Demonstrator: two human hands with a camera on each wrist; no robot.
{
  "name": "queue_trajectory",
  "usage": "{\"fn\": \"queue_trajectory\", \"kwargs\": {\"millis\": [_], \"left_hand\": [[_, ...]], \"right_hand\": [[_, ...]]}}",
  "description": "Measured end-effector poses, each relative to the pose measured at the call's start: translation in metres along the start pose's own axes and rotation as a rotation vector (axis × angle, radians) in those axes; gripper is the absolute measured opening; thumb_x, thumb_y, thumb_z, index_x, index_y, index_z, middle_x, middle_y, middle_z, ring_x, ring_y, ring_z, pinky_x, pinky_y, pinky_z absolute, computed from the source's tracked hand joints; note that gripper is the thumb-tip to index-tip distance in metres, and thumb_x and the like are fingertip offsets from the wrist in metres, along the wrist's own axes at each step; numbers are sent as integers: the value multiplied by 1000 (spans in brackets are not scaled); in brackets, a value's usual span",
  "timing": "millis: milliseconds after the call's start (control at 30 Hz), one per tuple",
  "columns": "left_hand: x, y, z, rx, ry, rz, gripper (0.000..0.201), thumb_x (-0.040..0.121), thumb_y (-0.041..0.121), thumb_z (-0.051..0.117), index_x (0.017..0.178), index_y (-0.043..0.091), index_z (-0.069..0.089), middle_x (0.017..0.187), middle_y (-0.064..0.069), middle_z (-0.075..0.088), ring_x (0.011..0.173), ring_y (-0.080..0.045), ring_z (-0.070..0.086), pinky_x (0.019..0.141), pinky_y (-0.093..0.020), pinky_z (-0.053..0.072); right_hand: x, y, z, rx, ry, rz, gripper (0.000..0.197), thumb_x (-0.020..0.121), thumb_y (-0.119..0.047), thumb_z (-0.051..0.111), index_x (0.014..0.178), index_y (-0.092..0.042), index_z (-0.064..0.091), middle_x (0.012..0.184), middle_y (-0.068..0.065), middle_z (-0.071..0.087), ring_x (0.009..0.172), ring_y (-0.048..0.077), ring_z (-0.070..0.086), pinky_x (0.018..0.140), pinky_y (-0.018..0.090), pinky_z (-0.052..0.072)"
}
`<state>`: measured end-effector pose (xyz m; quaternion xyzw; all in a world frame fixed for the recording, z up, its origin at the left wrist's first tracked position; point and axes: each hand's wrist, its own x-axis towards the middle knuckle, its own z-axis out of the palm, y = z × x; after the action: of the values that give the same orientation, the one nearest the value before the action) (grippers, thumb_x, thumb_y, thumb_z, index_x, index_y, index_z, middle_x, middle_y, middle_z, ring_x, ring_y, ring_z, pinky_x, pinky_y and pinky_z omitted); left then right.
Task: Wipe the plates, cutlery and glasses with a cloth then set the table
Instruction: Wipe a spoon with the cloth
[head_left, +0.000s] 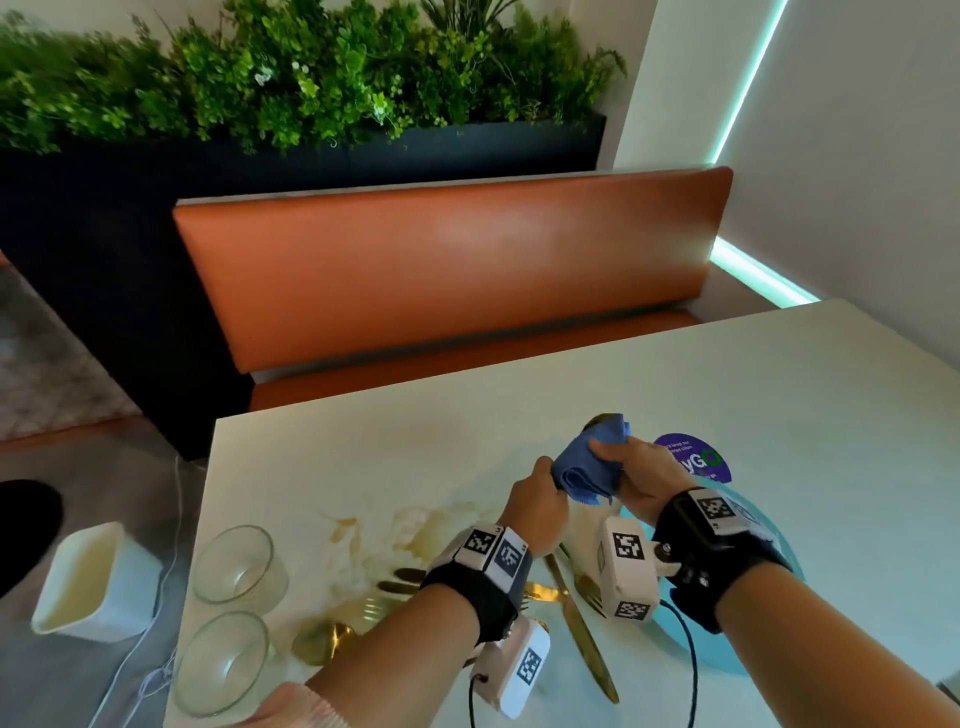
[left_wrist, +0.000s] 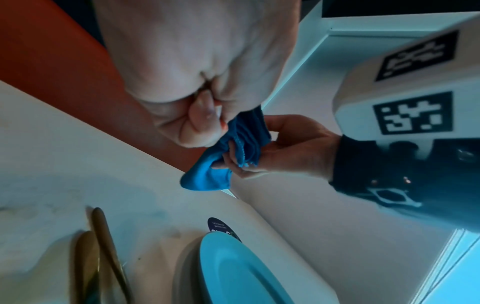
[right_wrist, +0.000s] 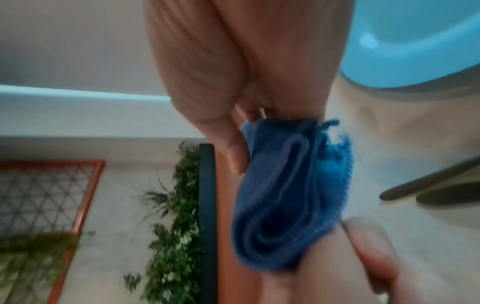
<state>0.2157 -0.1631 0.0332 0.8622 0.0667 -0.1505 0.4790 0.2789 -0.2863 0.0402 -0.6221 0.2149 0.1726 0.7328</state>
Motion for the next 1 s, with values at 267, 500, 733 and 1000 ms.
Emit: {"fn": "queue_trajectory", "kwargs": {"millis": [267,500,733,1000], "left_hand": [[18,7,6,-27,-54,-54,11,101,20,30,97,12,37,106,-23,58,78,-25,46,67,-32,36],[25,10,-14,-264,-252,-192,12,99,12,30,92,12,40,68,-3,40,50,-14,28,40,-19,25],[21,18,-14,-47,-266,-188,16,99,13,30,106,6,44,83,-15,54,59,-20,38,46,-23,25],[25,24,6,40,-182,-128,27,100,17,29,118,3,43,113,-24,57,79,-29,50,57,-33,40]], "right_hand": [[43,-6,0,-244,199,-35,7,89,-2,47,88,-1,53,65,8,49,57,20,45,53,29,34],[52,-23,-23,-652,54,-144,16,84,-21,64,69,-21,57,81,6,62,76,22,57,82,37,50],[49,-20,-33,-703,-39,-27,14,84,-23,65,72,-22,56,79,-1,60,81,21,58,94,39,48],[40,-24,-21,-395,10,69,22,92,-14,49,71,-18,48,79,3,51,68,17,50,69,34,48]]}}
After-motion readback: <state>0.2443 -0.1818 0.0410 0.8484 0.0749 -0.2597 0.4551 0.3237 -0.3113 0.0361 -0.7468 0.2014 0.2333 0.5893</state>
